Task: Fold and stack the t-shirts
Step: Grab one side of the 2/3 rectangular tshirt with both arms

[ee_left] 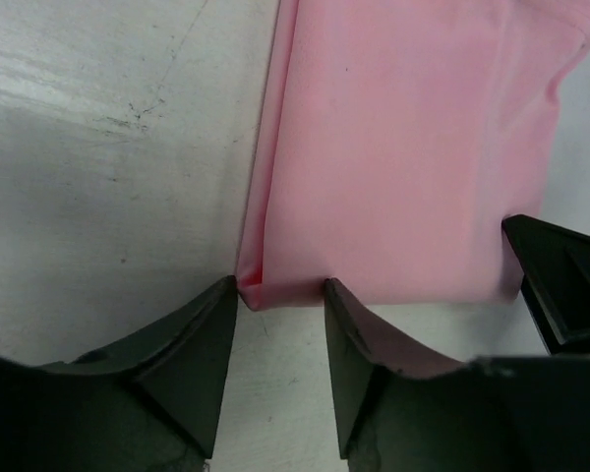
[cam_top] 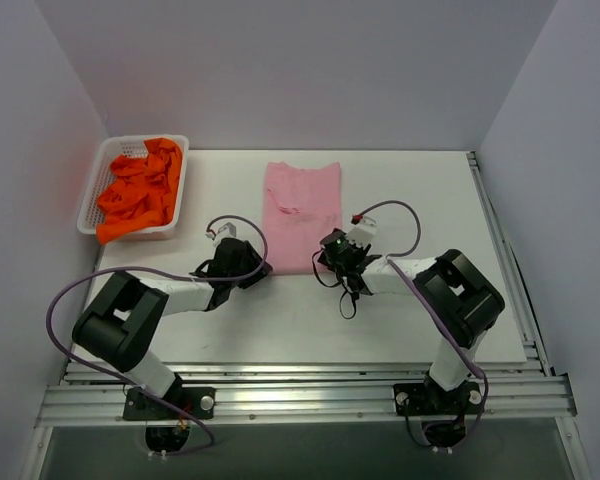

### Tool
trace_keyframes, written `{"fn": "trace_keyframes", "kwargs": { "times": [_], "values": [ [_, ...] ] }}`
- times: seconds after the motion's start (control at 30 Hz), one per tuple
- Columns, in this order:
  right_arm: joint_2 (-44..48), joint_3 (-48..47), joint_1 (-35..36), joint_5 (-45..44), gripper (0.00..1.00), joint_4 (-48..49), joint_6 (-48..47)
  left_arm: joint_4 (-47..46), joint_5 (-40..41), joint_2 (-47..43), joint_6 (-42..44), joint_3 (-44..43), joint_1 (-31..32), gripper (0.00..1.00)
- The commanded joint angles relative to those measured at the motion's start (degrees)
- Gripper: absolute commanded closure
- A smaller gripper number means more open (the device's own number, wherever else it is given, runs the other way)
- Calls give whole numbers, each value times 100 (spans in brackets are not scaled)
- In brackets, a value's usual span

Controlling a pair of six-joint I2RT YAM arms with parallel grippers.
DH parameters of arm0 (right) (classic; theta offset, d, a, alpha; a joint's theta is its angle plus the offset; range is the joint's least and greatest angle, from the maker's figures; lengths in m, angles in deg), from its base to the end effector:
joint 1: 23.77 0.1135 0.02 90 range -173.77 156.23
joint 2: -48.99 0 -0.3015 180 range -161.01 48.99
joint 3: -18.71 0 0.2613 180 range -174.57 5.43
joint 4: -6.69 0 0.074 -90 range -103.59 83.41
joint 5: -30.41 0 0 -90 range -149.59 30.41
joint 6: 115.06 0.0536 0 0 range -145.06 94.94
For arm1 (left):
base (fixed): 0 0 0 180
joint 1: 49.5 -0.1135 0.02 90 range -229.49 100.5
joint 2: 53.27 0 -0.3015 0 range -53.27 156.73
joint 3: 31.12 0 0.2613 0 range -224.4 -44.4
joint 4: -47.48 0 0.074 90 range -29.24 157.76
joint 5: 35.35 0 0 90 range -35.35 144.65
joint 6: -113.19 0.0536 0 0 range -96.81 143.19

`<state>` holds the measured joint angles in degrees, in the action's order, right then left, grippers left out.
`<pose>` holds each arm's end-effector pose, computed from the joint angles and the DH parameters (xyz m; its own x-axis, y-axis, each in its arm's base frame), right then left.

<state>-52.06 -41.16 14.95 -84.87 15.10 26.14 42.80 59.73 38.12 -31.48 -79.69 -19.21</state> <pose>0.3088 0.2182 0.1711 -0.4871 0.5127 -0.7070 0.1503 0.8467 0.5105 0.2780 -0.1569 0.1586 -0.6692 -0.5502 -0.4994 -0.1793 0.7718 -0.6100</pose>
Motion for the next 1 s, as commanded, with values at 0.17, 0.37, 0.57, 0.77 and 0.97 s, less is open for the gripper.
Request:
{"fn": "trace_keyframes", "kwargs": {
  "times": [0.17,0.37,0.57,0.77,0.97],
  "values": [
    [-318,71,48,111,88,-578,197,-94,-130,344,18,-74,39,77],
    [-319,150,48,49,100,-649,250,-129,-104,397,71,-119,65,97],
    [14,343,135,-56,100,-876,250,247,203,-190,89,92,285,98],
    [1007,650,548,-539,100,-1851,575,1458,853,-1682,-157,487,1014,98],
    [2238,792,1418,-1163,100,-3275,1392,3215,1486,-3554,-403,602,1726,98]
  ]
}}
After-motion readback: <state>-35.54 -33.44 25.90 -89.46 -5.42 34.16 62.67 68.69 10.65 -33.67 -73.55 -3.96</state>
